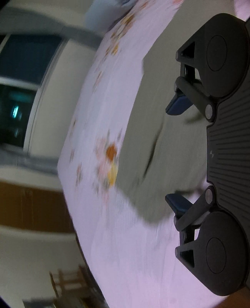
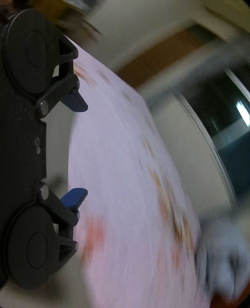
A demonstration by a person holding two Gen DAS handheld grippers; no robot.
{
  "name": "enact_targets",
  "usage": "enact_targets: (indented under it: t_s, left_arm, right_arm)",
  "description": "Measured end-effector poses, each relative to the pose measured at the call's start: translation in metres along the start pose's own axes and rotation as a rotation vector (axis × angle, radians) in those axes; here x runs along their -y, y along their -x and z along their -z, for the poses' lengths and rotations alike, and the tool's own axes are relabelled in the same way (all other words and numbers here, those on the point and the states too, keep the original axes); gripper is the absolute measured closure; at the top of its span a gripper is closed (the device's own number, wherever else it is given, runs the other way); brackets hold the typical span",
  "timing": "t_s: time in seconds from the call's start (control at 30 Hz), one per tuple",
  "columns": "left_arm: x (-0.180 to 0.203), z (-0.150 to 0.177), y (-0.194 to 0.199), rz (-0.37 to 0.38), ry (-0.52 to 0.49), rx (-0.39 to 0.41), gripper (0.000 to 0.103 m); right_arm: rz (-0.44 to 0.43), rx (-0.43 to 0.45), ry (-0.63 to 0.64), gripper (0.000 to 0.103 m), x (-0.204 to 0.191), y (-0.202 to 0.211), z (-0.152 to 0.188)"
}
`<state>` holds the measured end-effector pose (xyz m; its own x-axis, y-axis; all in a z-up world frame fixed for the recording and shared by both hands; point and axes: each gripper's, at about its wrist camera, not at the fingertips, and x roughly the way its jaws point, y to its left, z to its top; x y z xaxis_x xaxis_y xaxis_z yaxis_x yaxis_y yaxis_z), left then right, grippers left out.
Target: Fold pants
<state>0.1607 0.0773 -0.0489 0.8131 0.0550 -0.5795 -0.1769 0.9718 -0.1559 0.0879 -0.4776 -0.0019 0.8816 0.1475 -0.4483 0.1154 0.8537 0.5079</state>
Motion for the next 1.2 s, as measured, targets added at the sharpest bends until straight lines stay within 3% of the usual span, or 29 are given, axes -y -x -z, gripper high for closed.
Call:
enact_targets:
  t_s: [0.1, 0.23, 0.5, 0.67, 0.93, 1.07, 1.2]
  left_arm:
    - [0.049, 0.006, -0.004, 0.104, -0.046, -0.023, 0.015]
    - [0.128, 0.028, -0.007, 0.207, -0.161, -0.069, 0.015]
    - [0.257, 0.075, 0.014, 0.373, -0.264, -0.149, 0.015]
    - [0.305, 0.094, 0.026, 0.389, -0.270, -0.178, 0.015]
    - [0.332, 0.116, 0.031, 0.391, -0.232, -0.152, 0.015]
    - [0.350, 0.134, 0.036, 0.325, -0.317, -0.147, 0.015]
    - [0.356, 0.141, 0.050, 0.347, -0.368, -0.119, 0.015]
  right_arm:
    - [0.151, 0.066, -0.179, 0.058, 0.078, 0.063, 0.003]
    - [0.220, 0.097, -0.355, 0.060, 0.139, 0.106, 0.022]
    - [0.217, 0.138, -0.653, 0.060, 0.194, 0.110, 0.054]
    - [0.218, 0.156, -0.692, 0.060, 0.213, 0.112, 0.053]
    - [0.173, 0.156, -0.669, 0.060, 0.220, 0.111, 0.052]
    - [0.160, 0.160, -0.683, 0.063, 0.225, 0.108, 0.054]
    - [0.152, 0.161, -0.682, 0.065, 0.226, 0.110, 0.054]
